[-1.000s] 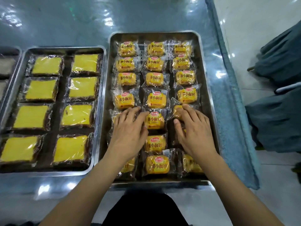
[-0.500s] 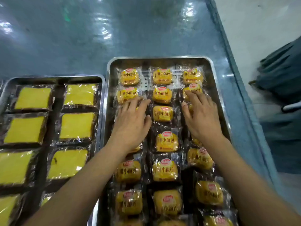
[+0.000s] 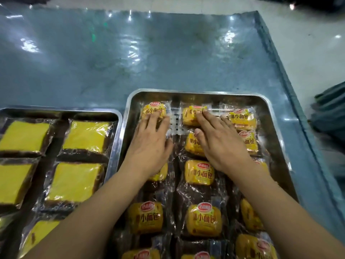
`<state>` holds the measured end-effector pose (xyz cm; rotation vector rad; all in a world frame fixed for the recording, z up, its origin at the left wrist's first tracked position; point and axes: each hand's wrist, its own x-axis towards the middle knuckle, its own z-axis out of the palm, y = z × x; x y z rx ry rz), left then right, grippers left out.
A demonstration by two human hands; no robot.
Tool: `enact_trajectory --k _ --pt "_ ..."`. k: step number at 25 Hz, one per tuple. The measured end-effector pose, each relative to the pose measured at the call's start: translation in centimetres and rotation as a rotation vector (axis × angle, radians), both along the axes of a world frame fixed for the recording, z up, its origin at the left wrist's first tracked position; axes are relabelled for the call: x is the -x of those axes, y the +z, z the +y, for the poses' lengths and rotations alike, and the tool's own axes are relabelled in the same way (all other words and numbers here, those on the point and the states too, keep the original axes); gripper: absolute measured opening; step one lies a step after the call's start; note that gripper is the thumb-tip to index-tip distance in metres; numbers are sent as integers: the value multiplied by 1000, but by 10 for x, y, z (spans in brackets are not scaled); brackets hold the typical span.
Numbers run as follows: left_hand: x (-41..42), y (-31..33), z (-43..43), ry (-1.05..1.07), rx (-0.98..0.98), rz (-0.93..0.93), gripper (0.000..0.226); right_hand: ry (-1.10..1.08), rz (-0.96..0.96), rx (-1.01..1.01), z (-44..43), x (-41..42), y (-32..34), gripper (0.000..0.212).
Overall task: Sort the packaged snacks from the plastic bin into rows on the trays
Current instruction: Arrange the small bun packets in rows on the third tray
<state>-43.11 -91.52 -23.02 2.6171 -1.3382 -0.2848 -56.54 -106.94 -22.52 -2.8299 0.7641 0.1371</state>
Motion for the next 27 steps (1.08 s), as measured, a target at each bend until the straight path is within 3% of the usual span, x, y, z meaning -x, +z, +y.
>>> enact_trajectory --k 4,9,11,17,23,27 --pt "-4 -3 3 -17 -14 0 63 18 -2 17 6 -4 0 60" --pt "4 5 17 -11 35 -15 56 -332 -121 206 -17 40 6 50" --pt "17 13 29 29 62 -14 53 -357 -106 228 -22 53 0 47" --pt "43 15 52 21 5 -2 53 -313 -94 183 -21 54 -2 57" --pt "49 1 62 0 -53 -26 58 -45 -48 7 50 56 9 53" --pt "41 -3 59 -11 -59 53 66 -1 -20 2 56 53 2 56"
